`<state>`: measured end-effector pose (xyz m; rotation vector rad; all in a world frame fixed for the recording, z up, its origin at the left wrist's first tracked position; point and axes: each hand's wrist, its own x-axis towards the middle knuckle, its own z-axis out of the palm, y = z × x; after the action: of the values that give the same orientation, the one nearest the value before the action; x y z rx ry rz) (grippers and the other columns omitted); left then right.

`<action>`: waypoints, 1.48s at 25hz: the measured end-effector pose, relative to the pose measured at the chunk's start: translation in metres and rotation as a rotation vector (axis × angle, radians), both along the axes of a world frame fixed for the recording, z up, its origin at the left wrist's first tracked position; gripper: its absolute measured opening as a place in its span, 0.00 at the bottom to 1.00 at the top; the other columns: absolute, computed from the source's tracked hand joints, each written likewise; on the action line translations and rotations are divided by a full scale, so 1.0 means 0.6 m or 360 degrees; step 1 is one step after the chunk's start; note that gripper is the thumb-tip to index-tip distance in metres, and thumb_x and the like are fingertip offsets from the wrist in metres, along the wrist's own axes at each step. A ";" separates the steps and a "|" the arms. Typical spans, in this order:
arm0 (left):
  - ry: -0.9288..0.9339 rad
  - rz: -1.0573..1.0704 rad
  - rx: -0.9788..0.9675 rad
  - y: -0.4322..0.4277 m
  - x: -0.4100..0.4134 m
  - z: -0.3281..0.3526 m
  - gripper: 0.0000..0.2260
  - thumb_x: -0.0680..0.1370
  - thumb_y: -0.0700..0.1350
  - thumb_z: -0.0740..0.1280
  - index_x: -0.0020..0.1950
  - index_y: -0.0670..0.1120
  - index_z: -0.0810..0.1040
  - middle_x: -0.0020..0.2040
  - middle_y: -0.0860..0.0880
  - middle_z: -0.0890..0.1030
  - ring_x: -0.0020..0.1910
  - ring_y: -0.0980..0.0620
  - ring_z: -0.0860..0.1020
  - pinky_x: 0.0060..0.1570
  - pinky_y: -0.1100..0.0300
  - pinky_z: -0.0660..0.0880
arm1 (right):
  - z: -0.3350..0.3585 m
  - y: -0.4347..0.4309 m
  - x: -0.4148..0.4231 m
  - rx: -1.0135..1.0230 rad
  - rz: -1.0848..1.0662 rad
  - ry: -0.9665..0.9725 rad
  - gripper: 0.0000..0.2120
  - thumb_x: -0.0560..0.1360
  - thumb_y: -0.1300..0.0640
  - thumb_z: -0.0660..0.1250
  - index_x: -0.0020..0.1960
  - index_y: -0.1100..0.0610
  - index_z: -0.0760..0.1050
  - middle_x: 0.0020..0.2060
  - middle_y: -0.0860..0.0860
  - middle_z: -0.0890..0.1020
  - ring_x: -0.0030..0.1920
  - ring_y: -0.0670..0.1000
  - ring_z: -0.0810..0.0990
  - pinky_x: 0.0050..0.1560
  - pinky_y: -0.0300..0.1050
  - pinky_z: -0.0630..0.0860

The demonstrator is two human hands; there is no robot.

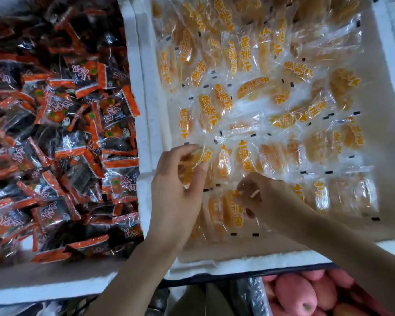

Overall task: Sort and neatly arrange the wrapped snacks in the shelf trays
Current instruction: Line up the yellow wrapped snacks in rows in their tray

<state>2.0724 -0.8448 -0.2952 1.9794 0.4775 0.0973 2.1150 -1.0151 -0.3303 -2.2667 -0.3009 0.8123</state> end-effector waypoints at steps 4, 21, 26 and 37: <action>0.0225 0.0125 -0.0341 -0.013 -0.027 -0.002 0.10 0.77 0.46 0.66 0.57 0.57 0.76 0.55 0.60 0.79 0.53 0.67 0.76 0.54 0.72 0.72 | 0.000 0.001 -0.002 -0.0164 0.0224 -0.0174 0.15 0.74 0.51 0.67 0.59 0.50 0.70 0.54 0.44 0.73 0.44 0.43 0.78 0.45 0.31 0.71; 0.0162 -0.1269 0.1186 -0.045 -0.030 -0.077 0.33 0.66 0.54 0.76 0.67 0.44 0.73 0.65 0.46 0.73 0.67 0.44 0.70 0.67 0.50 0.64 | 0.013 -0.057 0.041 -0.0068 0.0412 -0.0103 0.03 0.78 0.55 0.63 0.47 0.47 0.74 0.40 0.44 0.77 0.41 0.44 0.77 0.40 0.30 0.69; 0.0093 -0.1279 0.1144 -0.037 -0.034 -0.084 0.33 0.64 0.51 0.79 0.66 0.45 0.74 0.66 0.47 0.73 0.67 0.44 0.71 0.66 0.52 0.62 | -0.005 -0.042 0.033 -0.0028 0.0267 -0.0387 0.08 0.77 0.56 0.65 0.54 0.57 0.75 0.48 0.45 0.72 0.44 0.47 0.74 0.43 0.36 0.65; -0.0285 -0.0815 0.0930 -0.004 0.049 -0.069 0.18 0.76 0.50 0.62 0.64 0.46 0.71 0.61 0.44 0.73 0.61 0.46 0.72 0.61 0.56 0.68 | 0.026 -0.021 0.056 -0.0228 0.0477 -0.1350 0.11 0.74 0.54 0.61 0.51 0.57 0.77 0.44 0.53 0.80 0.40 0.54 0.82 0.28 0.42 0.74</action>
<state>2.1020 -0.8472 -0.3363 2.5734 -0.2140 0.0957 2.1484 -1.0280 -0.3145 -2.6320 -1.0072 -0.0517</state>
